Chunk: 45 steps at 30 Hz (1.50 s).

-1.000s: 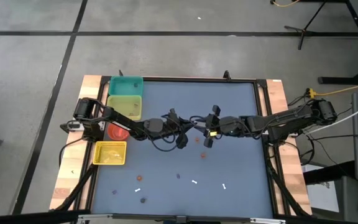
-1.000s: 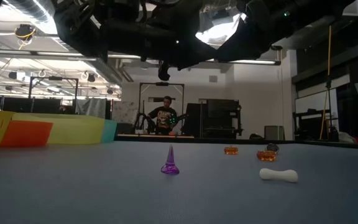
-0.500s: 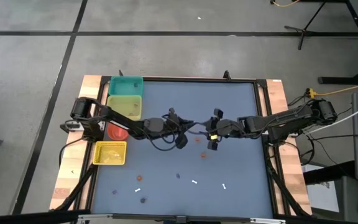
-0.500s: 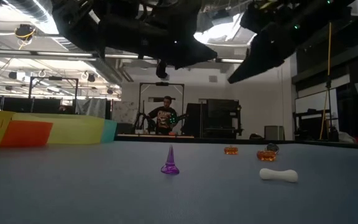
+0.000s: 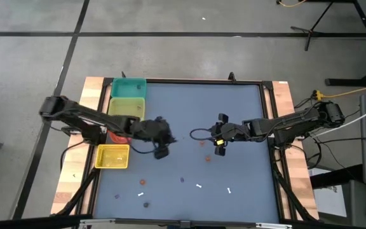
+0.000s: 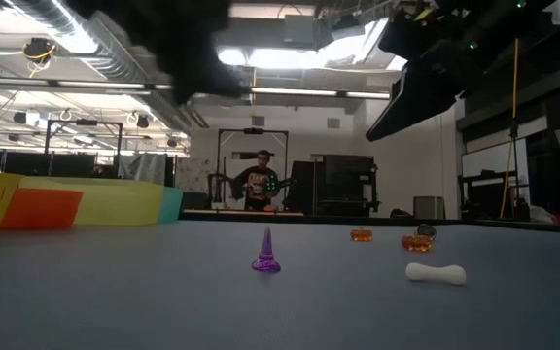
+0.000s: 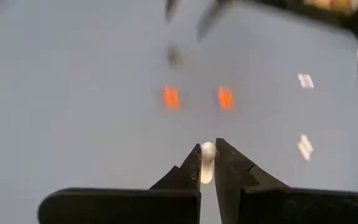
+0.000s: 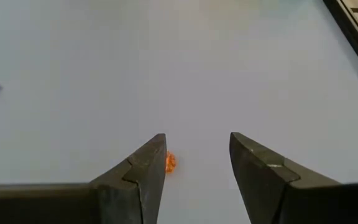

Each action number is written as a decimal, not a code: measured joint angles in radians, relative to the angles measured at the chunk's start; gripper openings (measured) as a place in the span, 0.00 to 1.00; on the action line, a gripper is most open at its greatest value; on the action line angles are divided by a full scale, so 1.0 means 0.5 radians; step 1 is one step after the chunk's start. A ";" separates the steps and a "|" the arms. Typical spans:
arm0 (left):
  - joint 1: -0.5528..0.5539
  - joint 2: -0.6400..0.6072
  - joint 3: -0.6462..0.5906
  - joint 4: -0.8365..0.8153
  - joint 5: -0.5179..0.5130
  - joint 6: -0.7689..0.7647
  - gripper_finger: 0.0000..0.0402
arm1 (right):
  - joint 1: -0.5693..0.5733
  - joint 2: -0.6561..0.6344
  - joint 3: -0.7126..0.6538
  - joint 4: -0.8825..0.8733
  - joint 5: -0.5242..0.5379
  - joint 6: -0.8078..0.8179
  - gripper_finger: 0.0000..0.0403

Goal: Sort Halloween decoration
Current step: Put the top right white bone toy into the yellow basket, then put the left orange pumpkin toy into the orange bin

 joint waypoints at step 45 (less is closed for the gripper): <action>-0.710 -0.330 0.000 -2.241 0.347 -1.774 0.39 | -0.001 0.000 -0.001 -0.006 0.000 -0.002 0.44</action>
